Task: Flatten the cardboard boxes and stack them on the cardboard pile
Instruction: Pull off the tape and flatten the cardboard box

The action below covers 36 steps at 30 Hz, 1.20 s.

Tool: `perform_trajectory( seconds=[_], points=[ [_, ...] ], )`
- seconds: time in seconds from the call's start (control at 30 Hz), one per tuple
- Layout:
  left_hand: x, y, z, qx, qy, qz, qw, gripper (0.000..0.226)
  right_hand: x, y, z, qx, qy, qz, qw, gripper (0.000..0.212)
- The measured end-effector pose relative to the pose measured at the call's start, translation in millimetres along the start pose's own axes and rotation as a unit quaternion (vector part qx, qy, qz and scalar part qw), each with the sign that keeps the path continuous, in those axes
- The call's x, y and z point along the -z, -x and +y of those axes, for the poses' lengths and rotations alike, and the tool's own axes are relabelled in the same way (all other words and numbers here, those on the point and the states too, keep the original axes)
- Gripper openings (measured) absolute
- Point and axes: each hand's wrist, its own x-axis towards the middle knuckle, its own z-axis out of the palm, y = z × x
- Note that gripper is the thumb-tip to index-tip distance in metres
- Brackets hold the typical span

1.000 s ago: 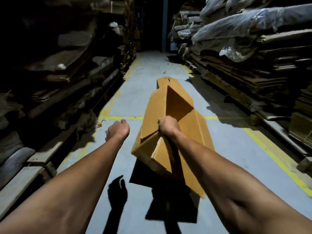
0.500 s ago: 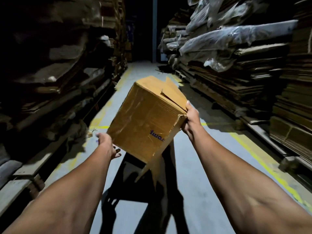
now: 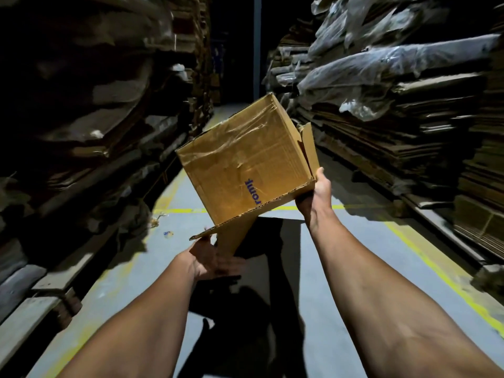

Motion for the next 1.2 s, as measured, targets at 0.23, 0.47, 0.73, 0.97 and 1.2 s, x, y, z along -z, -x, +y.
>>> perform_trajectory(
  seconds=[0.23, 0.47, 0.73, 0.97, 1.2],
  points=[
    [-18.2, -22.6, 0.1, -0.223, 0.121, 0.159, 0.954, 0.015, 47.2, 9.3, 6.8, -0.059, 0.033, -0.004, 0.998, 0.043],
    [28.1, -60.5, -17.9, -0.152, 0.009, 0.305, 0.940, 0.035, 128.5, 11.3, 0.0, -0.241, 0.245, 0.031, 0.939, 0.043],
    [47.9, -62.0, -40.1, -0.046, -0.147, 0.318, 0.935, 0.019, 199.9, 15.3, 0.7, -0.388, 0.596, 0.059, 0.701, 0.036],
    [42.5, -63.0, -45.1, -0.011, -0.265, 0.299, 0.917, 0.015, 210.5, 19.3, -14.2, -0.384, 0.647, 0.098, 0.652, 0.025],
    [51.3, -49.3, -52.2, 0.129, -0.365, 0.191, 0.902, 0.029, 171.2, 26.4, -37.9, -0.263, 0.507, 0.163, 0.805, 0.103]
  ],
)
